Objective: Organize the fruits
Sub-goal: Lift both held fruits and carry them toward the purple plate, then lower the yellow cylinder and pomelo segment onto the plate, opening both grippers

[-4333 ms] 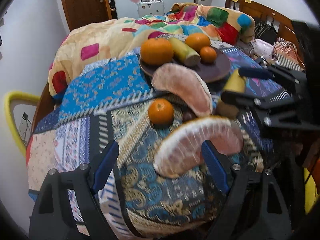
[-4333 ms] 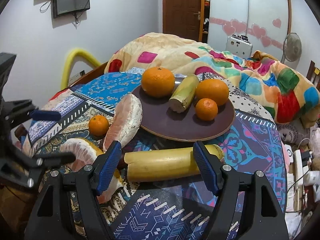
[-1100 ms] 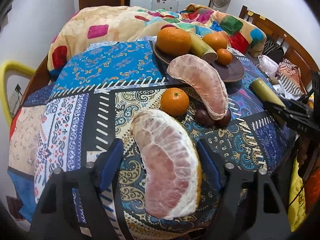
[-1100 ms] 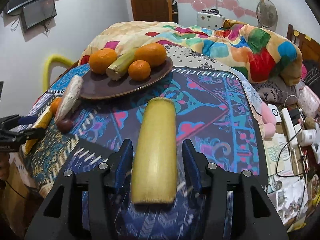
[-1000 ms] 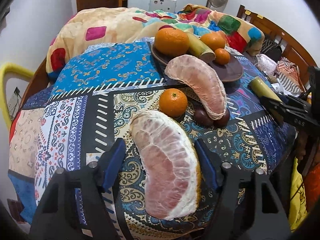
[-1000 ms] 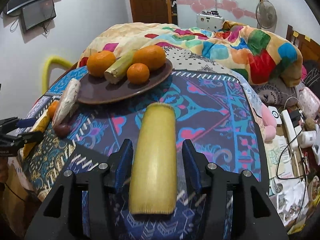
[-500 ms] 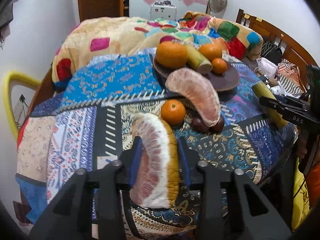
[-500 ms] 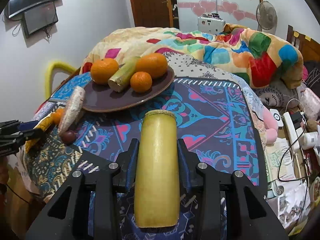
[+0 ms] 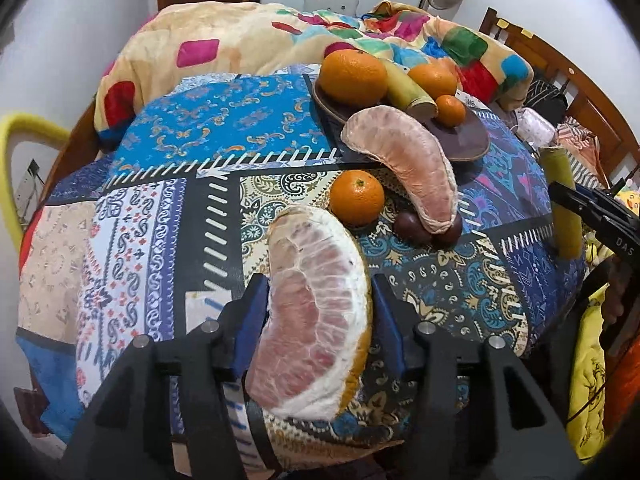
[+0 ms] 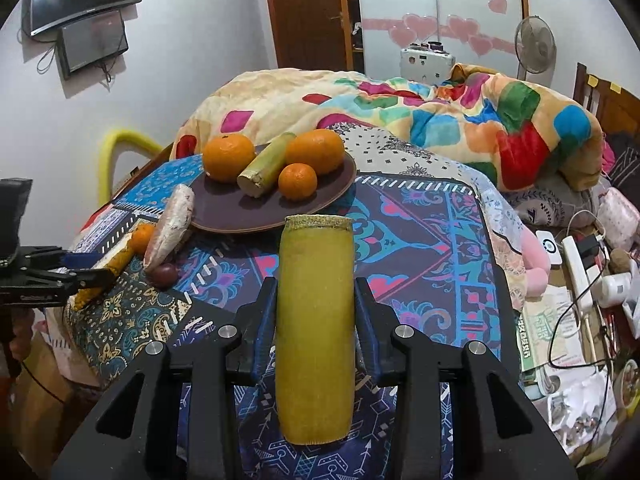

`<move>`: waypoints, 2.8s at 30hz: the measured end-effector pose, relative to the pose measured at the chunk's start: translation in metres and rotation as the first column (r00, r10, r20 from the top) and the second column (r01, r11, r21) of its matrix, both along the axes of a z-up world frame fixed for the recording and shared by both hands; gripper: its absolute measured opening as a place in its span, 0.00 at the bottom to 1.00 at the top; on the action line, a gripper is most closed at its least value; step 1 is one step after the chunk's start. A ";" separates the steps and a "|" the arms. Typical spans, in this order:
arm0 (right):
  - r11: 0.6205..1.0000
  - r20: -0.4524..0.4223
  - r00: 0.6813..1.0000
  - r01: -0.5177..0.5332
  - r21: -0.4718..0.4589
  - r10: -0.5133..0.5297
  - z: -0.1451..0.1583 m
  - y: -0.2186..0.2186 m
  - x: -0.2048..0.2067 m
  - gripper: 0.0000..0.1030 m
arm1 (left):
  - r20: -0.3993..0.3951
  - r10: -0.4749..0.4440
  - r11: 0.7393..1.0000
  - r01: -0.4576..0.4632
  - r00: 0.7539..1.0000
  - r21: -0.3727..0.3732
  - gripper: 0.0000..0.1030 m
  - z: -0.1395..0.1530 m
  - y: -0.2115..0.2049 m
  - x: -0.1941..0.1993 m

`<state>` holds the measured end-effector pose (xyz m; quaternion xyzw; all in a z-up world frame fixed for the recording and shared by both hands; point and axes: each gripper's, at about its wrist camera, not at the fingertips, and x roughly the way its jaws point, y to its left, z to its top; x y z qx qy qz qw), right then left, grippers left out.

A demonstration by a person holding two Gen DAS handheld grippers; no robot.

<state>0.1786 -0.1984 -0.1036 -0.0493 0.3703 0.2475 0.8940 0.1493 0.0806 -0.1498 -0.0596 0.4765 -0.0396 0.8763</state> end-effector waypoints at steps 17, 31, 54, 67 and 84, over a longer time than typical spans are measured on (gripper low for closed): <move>1.000 0.028 1.000 -0.014 0.018 0.014 0.010 0.005 0.002 0.33 | 0.109 0.032 0.999 -0.036 0.994 0.036 0.47 0.031 0.005 0.004; 0.996 0.116 0.993 -0.017 0.092 0.006 0.039 0.016 0.017 0.33 | 0.313 -0.016 0.999 0.005 0.950 0.036 0.47 0.097 -0.028 0.034; 0.996 0.092 0.993 -0.078 0.050 0.073 0.022 0.081 0.090 0.33 | 0.284 -0.085 0.996 0.085 0.955 0.014 0.48 0.073 -0.052 0.150; 0.995 0.097 0.992 -0.091 0.047 0.086 0.025 0.077 0.092 0.36 | 0.259 -0.093 0.996 0.091 0.961 0.019 0.48 0.063 -0.055 0.158; 0.996 0.139 0.988 -0.075 0.049 0.068 0.042 0.057 0.060 0.36 | 0.311 -0.093 0.993 0.065 0.946 0.101 0.48 0.090 -0.064 0.113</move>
